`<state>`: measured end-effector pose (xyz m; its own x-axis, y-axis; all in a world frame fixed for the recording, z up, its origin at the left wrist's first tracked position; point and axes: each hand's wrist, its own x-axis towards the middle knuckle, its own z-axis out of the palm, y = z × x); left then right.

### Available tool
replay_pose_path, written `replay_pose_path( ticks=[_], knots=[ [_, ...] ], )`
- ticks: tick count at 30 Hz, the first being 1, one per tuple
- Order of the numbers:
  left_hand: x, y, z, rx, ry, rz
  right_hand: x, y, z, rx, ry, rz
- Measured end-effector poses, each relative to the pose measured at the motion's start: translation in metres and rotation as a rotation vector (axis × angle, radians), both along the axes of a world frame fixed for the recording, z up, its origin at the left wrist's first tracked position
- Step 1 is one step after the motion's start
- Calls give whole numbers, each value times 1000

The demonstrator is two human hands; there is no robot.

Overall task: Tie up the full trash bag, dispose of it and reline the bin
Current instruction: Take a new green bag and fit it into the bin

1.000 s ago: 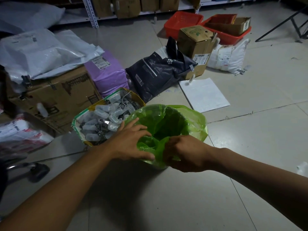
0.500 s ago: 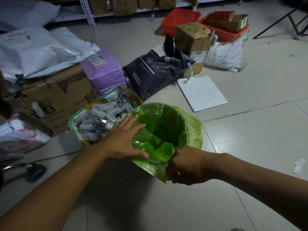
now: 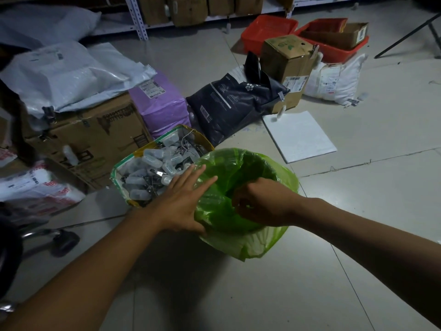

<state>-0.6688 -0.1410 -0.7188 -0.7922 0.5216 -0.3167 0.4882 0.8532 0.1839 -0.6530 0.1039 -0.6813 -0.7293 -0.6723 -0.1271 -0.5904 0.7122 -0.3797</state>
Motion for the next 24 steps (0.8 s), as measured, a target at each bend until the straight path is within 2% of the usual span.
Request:
replay_pose_path(
  ticks=[4, 8, 12, 16, 24],
  knots=[
    [3, -4, -6, 74, 45, 149, -23, -12, -20, 193, -22, -16],
    [-2, -7, -2, 102, -19, 131, -43, -24, -34, 256, -175, -34],
    [-8, -19, 8, 191, -139, 104, -58, -31, -47, 322, -209, -48],
    [-14, -25, 12, 285, -148, 182, -65, -35, -64, 405, -281, -43],
    [-16, -21, -6, 177, -147, 170, -83, -58, -95, 504, -468, 53]
  ],
)
